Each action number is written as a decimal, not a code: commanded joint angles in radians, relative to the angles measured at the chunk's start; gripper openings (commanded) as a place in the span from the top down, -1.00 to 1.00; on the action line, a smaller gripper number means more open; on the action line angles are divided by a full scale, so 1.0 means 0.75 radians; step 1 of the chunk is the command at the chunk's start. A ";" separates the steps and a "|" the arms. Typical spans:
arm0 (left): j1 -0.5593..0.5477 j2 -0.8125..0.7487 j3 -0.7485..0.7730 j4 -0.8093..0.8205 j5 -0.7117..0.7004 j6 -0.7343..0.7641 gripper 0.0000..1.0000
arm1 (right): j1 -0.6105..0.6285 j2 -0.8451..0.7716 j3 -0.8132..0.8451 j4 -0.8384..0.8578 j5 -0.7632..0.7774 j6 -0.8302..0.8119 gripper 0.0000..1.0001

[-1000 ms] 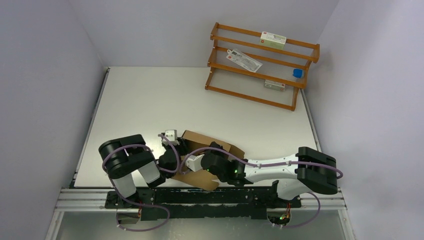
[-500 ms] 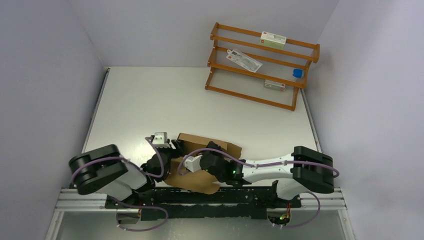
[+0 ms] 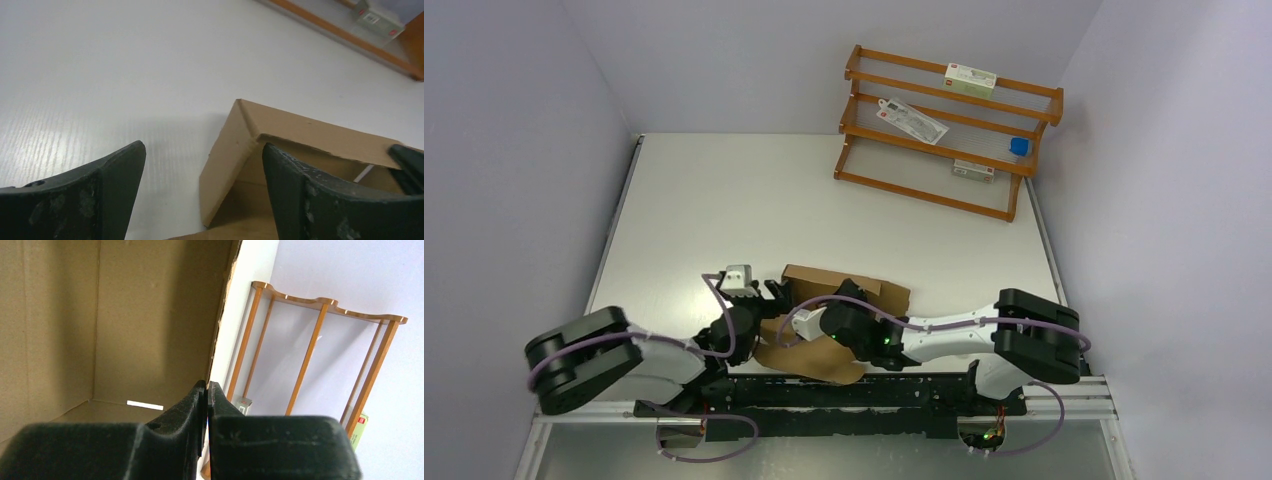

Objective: Fold the paper box

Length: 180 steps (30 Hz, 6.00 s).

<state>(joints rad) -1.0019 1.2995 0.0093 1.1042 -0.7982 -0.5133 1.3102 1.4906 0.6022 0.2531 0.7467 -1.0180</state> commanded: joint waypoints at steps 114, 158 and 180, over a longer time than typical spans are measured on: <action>0.665 -0.214 0.588 -1.154 1.272 -0.173 -0.96 | -0.781 -0.131 -0.191 0.472 -1.025 2.630 0.30; 0.663 -0.244 0.587 -1.247 1.138 -0.111 -0.96 | -0.841 -0.138 -0.345 0.524 -0.956 2.457 -0.95; 0.663 -0.247 0.571 -1.223 1.161 -0.129 -0.96 | -0.746 -0.044 -0.298 0.547 -0.955 2.409 -0.60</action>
<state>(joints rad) -0.5018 1.1187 0.4461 0.1711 0.0574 -0.6094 0.7246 1.4876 0.3515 0.6609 0.0086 0.8223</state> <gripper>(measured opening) 0.979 0.815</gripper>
